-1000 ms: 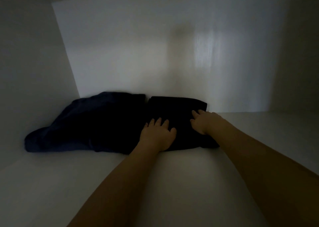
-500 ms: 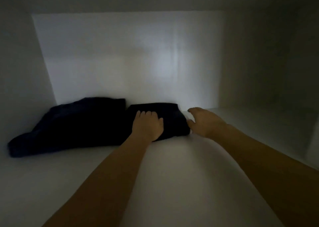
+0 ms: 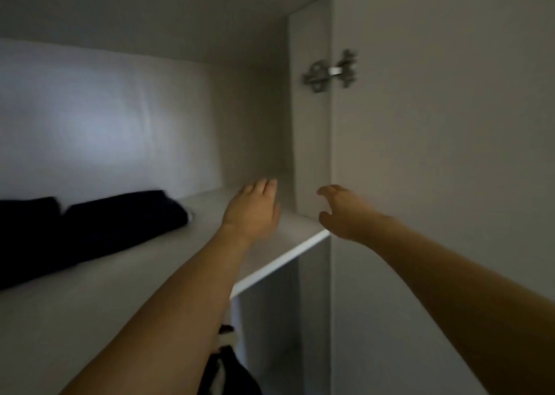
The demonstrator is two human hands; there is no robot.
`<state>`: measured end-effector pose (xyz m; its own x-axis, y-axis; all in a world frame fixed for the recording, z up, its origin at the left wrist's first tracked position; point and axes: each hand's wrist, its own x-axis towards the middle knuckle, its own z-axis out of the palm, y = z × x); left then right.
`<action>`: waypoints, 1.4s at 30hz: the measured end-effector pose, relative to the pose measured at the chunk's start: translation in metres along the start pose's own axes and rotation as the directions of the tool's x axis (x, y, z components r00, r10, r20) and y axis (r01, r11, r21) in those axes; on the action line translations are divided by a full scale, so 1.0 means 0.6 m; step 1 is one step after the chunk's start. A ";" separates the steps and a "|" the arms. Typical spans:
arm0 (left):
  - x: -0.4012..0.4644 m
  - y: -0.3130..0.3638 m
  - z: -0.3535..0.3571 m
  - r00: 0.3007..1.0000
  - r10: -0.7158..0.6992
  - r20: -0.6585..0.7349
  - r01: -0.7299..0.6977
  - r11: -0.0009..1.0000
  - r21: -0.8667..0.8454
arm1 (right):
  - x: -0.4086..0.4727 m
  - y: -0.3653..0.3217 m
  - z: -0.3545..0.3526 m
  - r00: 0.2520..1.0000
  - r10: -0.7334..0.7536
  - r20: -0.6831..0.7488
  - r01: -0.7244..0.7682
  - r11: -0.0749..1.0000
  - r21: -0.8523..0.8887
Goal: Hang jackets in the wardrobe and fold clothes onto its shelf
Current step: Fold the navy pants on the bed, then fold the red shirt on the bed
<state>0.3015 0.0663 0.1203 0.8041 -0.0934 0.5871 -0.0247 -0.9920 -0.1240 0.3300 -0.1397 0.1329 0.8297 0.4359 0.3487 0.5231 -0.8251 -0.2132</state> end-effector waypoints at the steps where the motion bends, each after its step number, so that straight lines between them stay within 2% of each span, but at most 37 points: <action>1: -0.006 0.045 -0.005 0.997 0.074 -0.026 -0.073 0.997 0.018 | -0.039 0.031 -0.014 1.000 0.020 0.005 -0.020 1.000 -0.007; 3: -0.026 0.138 -0.010 0.975 0.213 -0.069 -0.210 0.977 0.048 | -0.125 0.093 -0.039 0.998 0.065 0.010 -0.065 0.998 -0.017; 8: -0.082 0.411 -0.039 0.894 0.426 -0.138 -0.427 0.904 0.021 | -0.385 0.261 -0.124 0.979 0.198 -0.041 -0.199 0.979 -0.040; 13: -0.144 0.727 -0.093 0.760 0.584 -0.286 -0.625 0.777 -0.075 | -0.670 0.434 -0.227 0.925 0.358 -0.127 -0.374 0.917 -0.138; 17: -0.193 0.962 -0.135 0.632 0.724 -0.276 -0.766 0.638 -0.080 | -0.868 0.546 -0.296 0.842 0.509 -0.176 -0.536 0.825 -0.177; 21: -0.223 1.142 -0.166 0.589 0.749 -0.304 -0.806 0.573 -0.149 | -1.029 0.642 -0.356 0.751 0.628 -0.204 -0.659 0.733 -0.170; 26: -0.278 1.373 -0.190 0.507 0.780 -0.367 -0.860 0.433 -0.269 | -1.221 0.737 -0.411 0.628 0.744 -0.227 -0.778 0.608 -0.161; 31: -0.402 1.629 -0.240 0.450 0.806 -0.384 -0.873 0.305 -0.382 | -1.462 0.813 -0.470 0.487 0.842 -0.232 -0.873 0.461 -0.160; 34: -0.506 1.765 -0.286 0.386 0.836 -0.390 -0.893 0.233 -0.385 | -1.630 0.846 -0.509 0.398 0.895 -0.201 -0.916 0.379 -0.127; 40: -0.696 1.944 -0.374 0.372 0.866 -0.334 -0.869 0.199 -0.453 | -1.935 0.883 -0.588 0.284 0.951 -0.125 -0.957 0.274 -0.094; 42: -0.736 1.990 -0.399 0.402 0.859 -0.318 -0.847 0.216 -0.486 | -2.012 0.897 -0.616 0.253 0.961 -0.110 -0.966 0.245 -0.086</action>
<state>-0.2252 -1.0970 -0.0954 0.1131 -0.9164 0.3840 -0.9749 -0.1770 -0.1354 -0.4617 -1.2428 -0.0656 0.6916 -0.7222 -0.0159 -0.6900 -0.6539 -0.3104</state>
